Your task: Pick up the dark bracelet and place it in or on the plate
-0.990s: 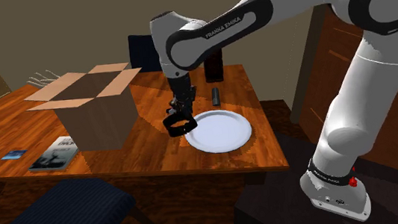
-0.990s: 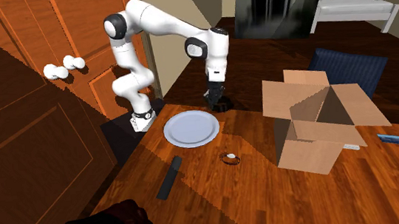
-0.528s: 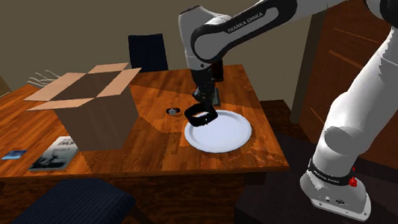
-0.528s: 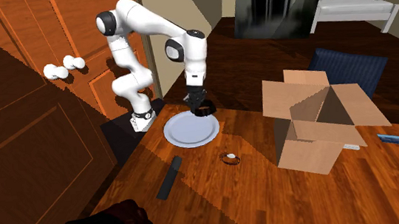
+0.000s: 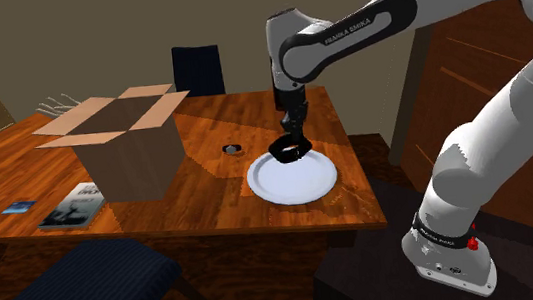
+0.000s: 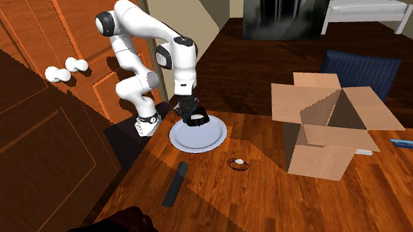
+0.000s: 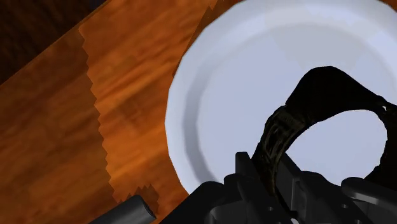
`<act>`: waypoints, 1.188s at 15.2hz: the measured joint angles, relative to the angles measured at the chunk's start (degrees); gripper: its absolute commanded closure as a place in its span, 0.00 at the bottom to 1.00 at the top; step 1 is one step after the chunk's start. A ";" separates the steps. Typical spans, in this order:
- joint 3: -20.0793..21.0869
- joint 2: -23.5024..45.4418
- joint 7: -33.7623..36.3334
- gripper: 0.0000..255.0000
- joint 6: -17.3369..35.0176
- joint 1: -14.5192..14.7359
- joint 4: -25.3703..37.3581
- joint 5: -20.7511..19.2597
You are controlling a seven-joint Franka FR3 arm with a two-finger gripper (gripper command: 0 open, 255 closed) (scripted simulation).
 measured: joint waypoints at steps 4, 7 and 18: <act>0.11 0.85 0.24 1.00 3.07 -0.02 -2.25 -0.12; 0.12 1.54 0.37 1.00 5.68 -0.09 -4.18 -0.25; 0.46 4.10 1.15 1.00 11.18 -0.15 -7.11 -0.66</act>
